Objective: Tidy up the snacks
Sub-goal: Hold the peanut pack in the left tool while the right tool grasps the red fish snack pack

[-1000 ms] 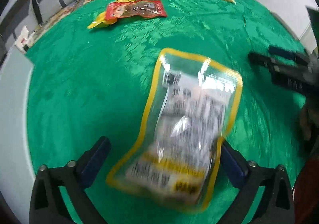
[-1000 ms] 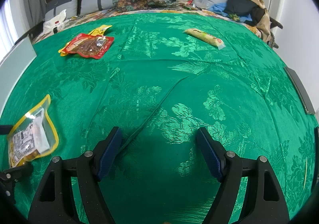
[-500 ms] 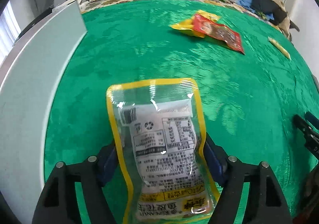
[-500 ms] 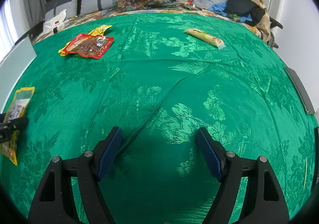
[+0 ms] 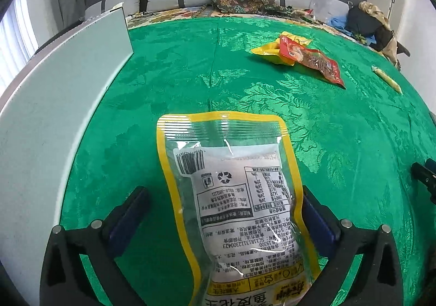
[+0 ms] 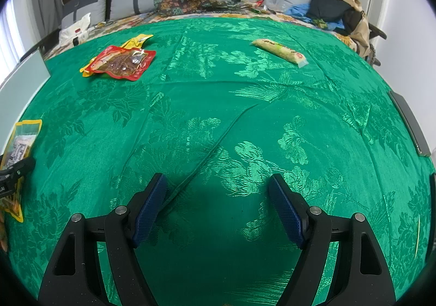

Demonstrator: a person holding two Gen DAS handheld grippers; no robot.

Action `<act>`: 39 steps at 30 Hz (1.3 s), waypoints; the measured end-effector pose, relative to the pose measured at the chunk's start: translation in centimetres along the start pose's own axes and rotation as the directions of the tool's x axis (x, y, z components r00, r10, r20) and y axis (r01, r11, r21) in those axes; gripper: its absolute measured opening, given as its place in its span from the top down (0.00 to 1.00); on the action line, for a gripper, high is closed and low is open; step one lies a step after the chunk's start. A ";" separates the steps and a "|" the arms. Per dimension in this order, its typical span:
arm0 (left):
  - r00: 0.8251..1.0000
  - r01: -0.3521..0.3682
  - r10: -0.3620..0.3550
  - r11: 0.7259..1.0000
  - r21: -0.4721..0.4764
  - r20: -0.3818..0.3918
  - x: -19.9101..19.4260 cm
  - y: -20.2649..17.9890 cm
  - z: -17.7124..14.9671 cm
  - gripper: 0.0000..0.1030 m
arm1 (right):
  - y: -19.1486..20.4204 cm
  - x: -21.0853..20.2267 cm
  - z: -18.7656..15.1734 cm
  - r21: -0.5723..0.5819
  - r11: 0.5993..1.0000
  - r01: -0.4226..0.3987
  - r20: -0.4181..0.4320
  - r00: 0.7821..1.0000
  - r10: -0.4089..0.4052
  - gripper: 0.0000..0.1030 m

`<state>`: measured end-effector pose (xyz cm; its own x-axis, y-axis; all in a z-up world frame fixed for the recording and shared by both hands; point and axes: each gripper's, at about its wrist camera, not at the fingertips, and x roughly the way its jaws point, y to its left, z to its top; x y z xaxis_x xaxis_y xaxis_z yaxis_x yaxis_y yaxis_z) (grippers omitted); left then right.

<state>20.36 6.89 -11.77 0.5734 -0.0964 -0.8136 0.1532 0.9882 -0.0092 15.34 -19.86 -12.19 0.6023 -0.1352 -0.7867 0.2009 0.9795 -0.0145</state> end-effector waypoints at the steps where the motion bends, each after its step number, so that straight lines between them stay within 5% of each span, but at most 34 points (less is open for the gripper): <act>1: 1.000 0.001 -0.001 1.000 0.000 0.000 0.0 0.0 0.0 0.00 | 0.0 0.0 0.0 0.001 1.000 -0.005 0.000 1.000 0.005 0.21; 5: 1.000 0.001 -0.001 1.000 -0.002 0.000 0.0 -0.1 0.0 0.00 | 0.4 0.3 1.9 -0.108 0.987 -0.120 -0.054 0.992 0.115 0.22; 8: 1.000 0.001 -0.001 1.000 -0.002 0.000 0.0 -0.1 0.0 0.00 | 2.6 0.1 6.7 -0.272 0.941 -0.200 -0.006 0.978 0.206 0.23; 12: 1.000 0.001 -0.001 1.000 -0.002 0.000 0.0 -0.1 0.0 0.00 | 8.6 2.7 13.2 -0.522 0.784 -0.337 -0.109 0.938 0.330 0.23; 16: 1.000 0.002 -0.002 1.000 -0.002 0.000 0.0 -0.1 0.0 0.00 | 14.8 8.4 16.2 -0.726 0.609 -0.320 -0.234 0.947 0.218 0.23; 18: 1.000 0.002 -0.002 1.000 -0.002 0.000 0.0 -0.1 0.0 0.00 | 16.0 10.6 17.2 -0.749 0.585 -0.311 -0.254 0.950 0.180 0.23; 20: 1.000 0.002 -0.002 1.000 -0.002 0.000 0.0 -0.1 0.1 0.00 | 16.5 12.5 18.2 -0.714 0.606 -0.350 -0.308 0.935 0.177 0.22; 23: 1.000 0.002 -0.002 1.000 -0.002 0.000 0.1 -0.1 0.1 0.00 | 15.2 14.6 20.4 -0.514 0.728 -0.453 -0.405 0.877 0.259 0.23; 26: 1.000 0.002 -0.002 1.000 -0.001 0.000 0.1 -0.2 0.1 0.00 | 13.9 14.3 20.1 -0.441 0.793 -0.420 -0.400 0.883 0.244 0.36; 27: 1.000 0.002 -0.002 1.000 -0.001 0.000 0.1 -0.2 0.1 0.00 | 13.4 13.9 19.8 -0.410 0.809 -0.421 -0.402 0.880 0.253 0.49; 30: 1.000 0.002 -0.002 1.000 -0.001 -0.001 0.2 -0.2 0.1 0.00 | 10.2 12.3 17.9 -0.238 0.873 -0.425 -0.408 0.860 0.307 0.55; 34: 0.997 0.022 -0.021 1.000 0.019 -0.075 0.2 -0.3 0.5 0.04 | 5.5 7.7 13.5 -0.080 0.893 -0.442 -0.335 0.856 0.394 0.55; 35: 0.996 0.025 -0.023 0.999 0.022 -0.091 -0.1 -0.3 0.6 0.09 | 4.2 6.0 12.1 -0.032 0.892 -0.451 -0.308 0.854 0.420 0.55; 37: 0.995 0.044 -0.040 0.998 0.046 -0.091 -0.9 -0.8 0.6 0.42 | 1.9 3.0 9.7 0.050 0.878 -0.477 -0.256 0.843 0.473 0.55; 39: 0.991 0.068 -0.062 0.996 0.049 -0.119 -1.2 -1.2 0.6 0.44 | 0.4 0.6 7.1 0.124 0.860 -0.494 -0.214 0.833 0.510 0.54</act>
<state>20.00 5.75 -10.48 0.4632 -0.1429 -0.8747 0.2317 0.9721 -0.0361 21.29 -20.60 -8.25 0.4387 0.4188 -0.7950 -0.0289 0.8909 0.4533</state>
